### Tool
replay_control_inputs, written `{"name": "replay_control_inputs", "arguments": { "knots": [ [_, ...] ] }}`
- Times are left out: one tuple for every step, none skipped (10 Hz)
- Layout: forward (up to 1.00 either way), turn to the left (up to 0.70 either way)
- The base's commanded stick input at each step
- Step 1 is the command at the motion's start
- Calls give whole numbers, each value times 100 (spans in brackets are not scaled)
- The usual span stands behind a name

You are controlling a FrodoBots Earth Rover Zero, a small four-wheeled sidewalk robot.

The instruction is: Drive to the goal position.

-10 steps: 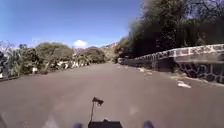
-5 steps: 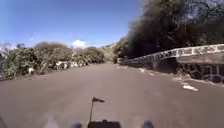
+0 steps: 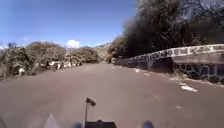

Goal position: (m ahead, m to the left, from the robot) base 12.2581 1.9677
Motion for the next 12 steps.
{"name": "replay_control_inputs", "arguments": {
  "knots": [
    [50,0],
    [50,0],
    [50,0],
    [50,0],
    [50,0],
    [50,0],
    [50,0],
    [50,0],
    [50,0],
    [50,0],
    [50,0],
    [50,0]
  ]
}}
